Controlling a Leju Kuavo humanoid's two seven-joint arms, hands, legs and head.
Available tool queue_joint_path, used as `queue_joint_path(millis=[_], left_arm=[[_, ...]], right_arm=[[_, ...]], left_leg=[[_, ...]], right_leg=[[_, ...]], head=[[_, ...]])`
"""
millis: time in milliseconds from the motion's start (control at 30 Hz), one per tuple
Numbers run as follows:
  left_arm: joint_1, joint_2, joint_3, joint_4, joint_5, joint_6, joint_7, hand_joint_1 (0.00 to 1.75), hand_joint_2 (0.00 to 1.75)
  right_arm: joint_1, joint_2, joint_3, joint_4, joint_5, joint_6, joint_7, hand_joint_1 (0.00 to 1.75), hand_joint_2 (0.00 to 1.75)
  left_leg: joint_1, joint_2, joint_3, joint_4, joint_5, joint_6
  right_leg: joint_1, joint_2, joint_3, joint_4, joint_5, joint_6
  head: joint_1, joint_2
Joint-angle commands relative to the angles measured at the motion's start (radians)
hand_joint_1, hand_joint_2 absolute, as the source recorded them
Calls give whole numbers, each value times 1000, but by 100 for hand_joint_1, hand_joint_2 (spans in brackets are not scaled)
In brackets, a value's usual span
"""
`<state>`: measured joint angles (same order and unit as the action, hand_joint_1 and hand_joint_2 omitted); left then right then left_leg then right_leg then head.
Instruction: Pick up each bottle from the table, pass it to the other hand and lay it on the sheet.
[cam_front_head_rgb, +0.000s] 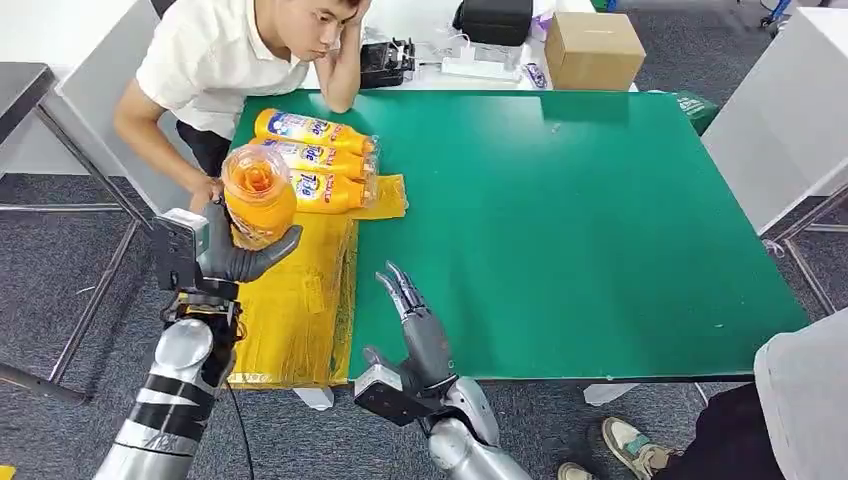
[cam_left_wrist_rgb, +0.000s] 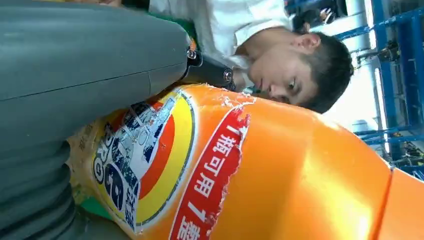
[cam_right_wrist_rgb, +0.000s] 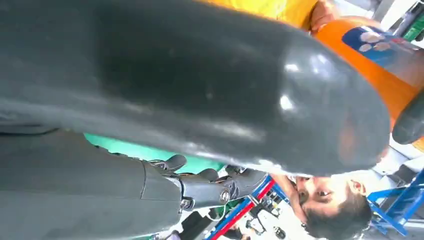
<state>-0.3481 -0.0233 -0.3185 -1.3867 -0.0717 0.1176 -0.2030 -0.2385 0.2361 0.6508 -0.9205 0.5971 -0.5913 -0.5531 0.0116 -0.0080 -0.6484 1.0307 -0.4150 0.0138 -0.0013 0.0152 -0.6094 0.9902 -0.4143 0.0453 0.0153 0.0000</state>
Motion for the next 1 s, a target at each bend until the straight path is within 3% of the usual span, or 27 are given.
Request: queue_joint_path(millis=[33,133,267,433,633,900,1000], left_arm=[[-251,86,-174,314,-452,80,84,175,175],[-381,83,-299,529,-733,15,164,175,175],[-450,32,-341,700,-854,4,192,175,175],[-502,-8,-282,841,-839,-44,205,175,175],[-567,-12,-254,966,-877,-67,254,175,175],[-630,-61,-257,1079,-903,-197,361,175,175],[-620,-66,-199,1102,-848,-253,361,175,175]], right_arm=[[-37,-15,-12,24,-41,81,-34,0,0],[-45,-8,-10,18,-47,126,-36,0,0],[-44,-6,-4,7,-45,158,-37,0,0],[-9,-6,21,-67,-71,228,-47,0,0],[43,-20,60,-181,-127,314,-51,0,0],[16,-6,73,-155,-158,349,-52,0,0],[8,-1,80,-133,-171,346,-65,0,0]], left_leg=[[0,-4,2,0,1,0],[0,-4,2,0,1,0],[0,-4,3,-1,2,0],[-1,-2,4,0,1,0],[0,0,3,0,0,0],[0,0,3,1,1,0],[0,0,3,0,1,0]], right_leg=[[0,-5,3,0,-1,-1],[0,-5,3,0,-1,-1],[0,-6,5,0,-1,0],[0,-5,4,1,1,-3],[1,-3,3,1,1,-3],[1,-4,3,1,1,-3],[0,-3,3,1,1,-3]], head=[[0,0],[0,0],[0,0],[0,0],[0,0],[0,0],[0,0]])
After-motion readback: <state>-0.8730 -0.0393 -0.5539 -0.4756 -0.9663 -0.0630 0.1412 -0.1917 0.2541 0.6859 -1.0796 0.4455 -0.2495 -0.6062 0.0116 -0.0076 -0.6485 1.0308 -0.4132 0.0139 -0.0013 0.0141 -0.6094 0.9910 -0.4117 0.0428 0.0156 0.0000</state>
